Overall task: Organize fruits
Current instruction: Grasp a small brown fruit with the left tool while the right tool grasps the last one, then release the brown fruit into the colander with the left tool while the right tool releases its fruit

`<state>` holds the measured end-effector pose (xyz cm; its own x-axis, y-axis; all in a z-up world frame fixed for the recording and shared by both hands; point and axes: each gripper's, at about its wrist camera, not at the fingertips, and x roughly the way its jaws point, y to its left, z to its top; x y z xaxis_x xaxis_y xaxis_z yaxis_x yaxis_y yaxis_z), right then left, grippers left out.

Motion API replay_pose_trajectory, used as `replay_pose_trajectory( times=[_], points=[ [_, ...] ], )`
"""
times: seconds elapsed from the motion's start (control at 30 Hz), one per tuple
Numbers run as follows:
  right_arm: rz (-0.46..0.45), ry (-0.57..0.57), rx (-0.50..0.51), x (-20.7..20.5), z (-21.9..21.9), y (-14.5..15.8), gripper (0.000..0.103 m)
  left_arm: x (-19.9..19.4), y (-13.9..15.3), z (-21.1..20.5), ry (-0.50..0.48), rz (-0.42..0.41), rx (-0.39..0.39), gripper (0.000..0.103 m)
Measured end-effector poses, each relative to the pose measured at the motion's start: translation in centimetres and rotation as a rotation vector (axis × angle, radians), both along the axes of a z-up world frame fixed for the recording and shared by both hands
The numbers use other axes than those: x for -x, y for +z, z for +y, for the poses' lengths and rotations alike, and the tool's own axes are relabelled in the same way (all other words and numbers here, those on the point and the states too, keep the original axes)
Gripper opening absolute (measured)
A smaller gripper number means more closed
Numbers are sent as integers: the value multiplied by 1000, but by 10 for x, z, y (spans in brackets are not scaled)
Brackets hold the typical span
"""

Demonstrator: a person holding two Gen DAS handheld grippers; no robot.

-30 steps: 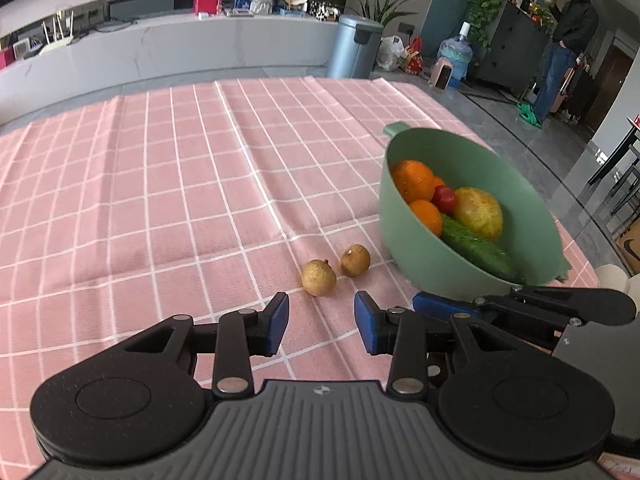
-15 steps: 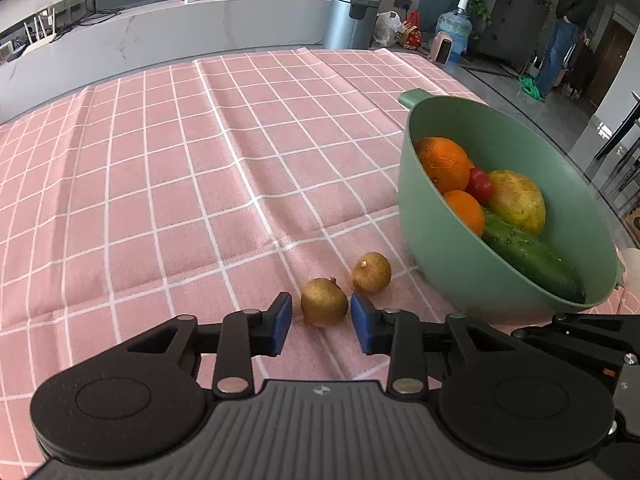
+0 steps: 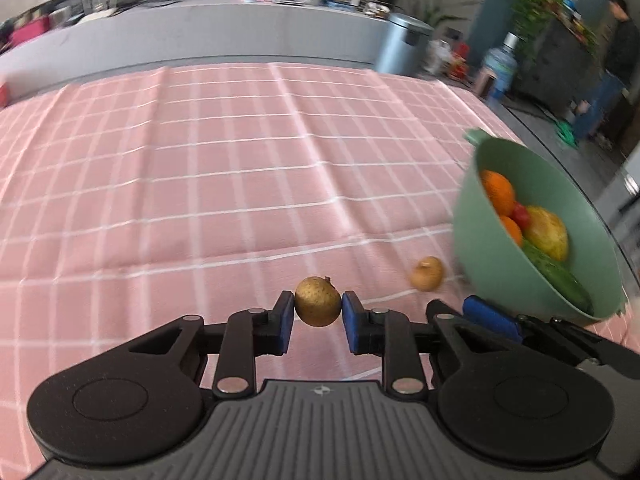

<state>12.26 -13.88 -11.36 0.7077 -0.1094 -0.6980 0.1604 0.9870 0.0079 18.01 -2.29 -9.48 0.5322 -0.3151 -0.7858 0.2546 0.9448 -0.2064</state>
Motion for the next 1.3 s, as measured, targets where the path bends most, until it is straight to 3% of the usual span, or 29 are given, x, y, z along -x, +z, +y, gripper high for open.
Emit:
replay_pose_trajectory(
  times=[0.23, 0.67, 1.13, 1.3],
  points=[
    [-46, -89, 58, -7, 19, -13, 24, 2, -2, 32, 123, 19, 45, 29],
    [-70, -127, 86, -19, 33, -25, 27, -4, -14, 43, 142, 52, 94, 29],
    [-70, -96, 71, -20, 30, -25, 20, -4, -17, 45, 149, 64, 100, 29],
    [-58, -29, 33, -14, 26, -15, 19, 0, -5, 42, 155, 45, 79, 29]
  ],
)
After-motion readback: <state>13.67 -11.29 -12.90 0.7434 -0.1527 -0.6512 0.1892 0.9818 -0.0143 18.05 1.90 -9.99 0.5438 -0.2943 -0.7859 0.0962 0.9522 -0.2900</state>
